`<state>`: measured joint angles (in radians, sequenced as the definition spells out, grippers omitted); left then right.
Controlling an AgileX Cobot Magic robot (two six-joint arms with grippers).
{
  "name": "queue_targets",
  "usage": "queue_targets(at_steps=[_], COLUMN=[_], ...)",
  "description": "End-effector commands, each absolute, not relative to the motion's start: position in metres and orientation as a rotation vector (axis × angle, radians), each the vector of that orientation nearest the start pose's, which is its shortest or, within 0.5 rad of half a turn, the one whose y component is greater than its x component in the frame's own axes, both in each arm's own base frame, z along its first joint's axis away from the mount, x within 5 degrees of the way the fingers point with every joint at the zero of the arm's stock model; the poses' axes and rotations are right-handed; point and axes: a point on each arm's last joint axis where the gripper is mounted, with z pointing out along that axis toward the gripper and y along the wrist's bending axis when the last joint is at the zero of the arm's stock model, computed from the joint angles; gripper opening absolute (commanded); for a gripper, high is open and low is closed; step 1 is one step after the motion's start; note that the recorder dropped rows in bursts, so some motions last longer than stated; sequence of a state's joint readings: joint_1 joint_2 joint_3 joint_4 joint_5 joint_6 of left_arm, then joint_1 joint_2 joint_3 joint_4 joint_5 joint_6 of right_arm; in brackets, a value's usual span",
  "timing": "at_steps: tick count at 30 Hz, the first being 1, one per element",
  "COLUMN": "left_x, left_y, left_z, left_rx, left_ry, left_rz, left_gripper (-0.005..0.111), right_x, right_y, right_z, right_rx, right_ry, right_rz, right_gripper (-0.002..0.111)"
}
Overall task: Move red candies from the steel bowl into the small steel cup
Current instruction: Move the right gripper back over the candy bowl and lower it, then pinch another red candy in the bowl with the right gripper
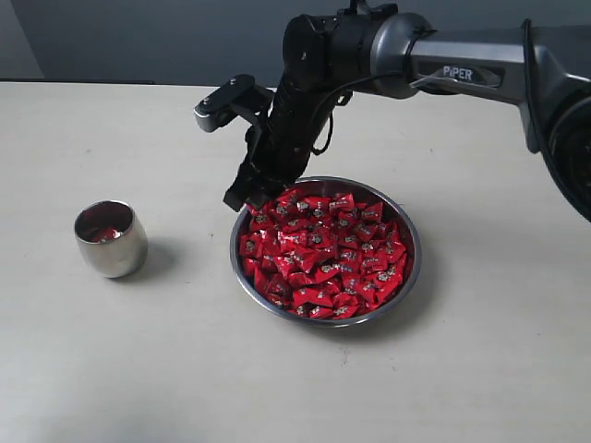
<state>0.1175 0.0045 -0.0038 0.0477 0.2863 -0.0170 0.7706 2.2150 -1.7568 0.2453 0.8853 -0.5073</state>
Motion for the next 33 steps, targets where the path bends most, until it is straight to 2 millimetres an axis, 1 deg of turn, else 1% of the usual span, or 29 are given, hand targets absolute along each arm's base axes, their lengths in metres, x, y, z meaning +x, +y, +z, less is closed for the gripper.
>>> queue_targets(at_steps=[1,9,12,19,33], left_x=[0.0542,0.0542,0.0542,0.0542,0.0542], left_y=[0.0076,0.0076,0.0076,0.0076,0.0076], left_z=[0.1874,0.1874,0.1874,0.1874,0.1874], left_rx=[-0.092,-0.092,-0.092,-0.092,-0.092], left_ry=[1.767,1.767,1.767,1.767,1.767], left_rz=[0.114,0.114,0.114,0.114,0.114], left_gripper=[0.000,0.000,0.000,0.000,0.000], right_x=[0.3305,0.3329,0.3336,0.3312,0.3302], right_y=[0.3408,0.3412,0.3417,0.3400,0.3425], right_z=[0.1684,0.1606,0.1609,0.1592,0.1600], right_rx=[-1.446,-1.368,-1.335,-1.323,-1.293], right_ry=[2.422,2.475,2.484,2.534,2.542], right_rz=[0.367,0.360,0.366,0.367,0.414], right_gripper=[0.033,0.033,0.033,0.033,0.033])
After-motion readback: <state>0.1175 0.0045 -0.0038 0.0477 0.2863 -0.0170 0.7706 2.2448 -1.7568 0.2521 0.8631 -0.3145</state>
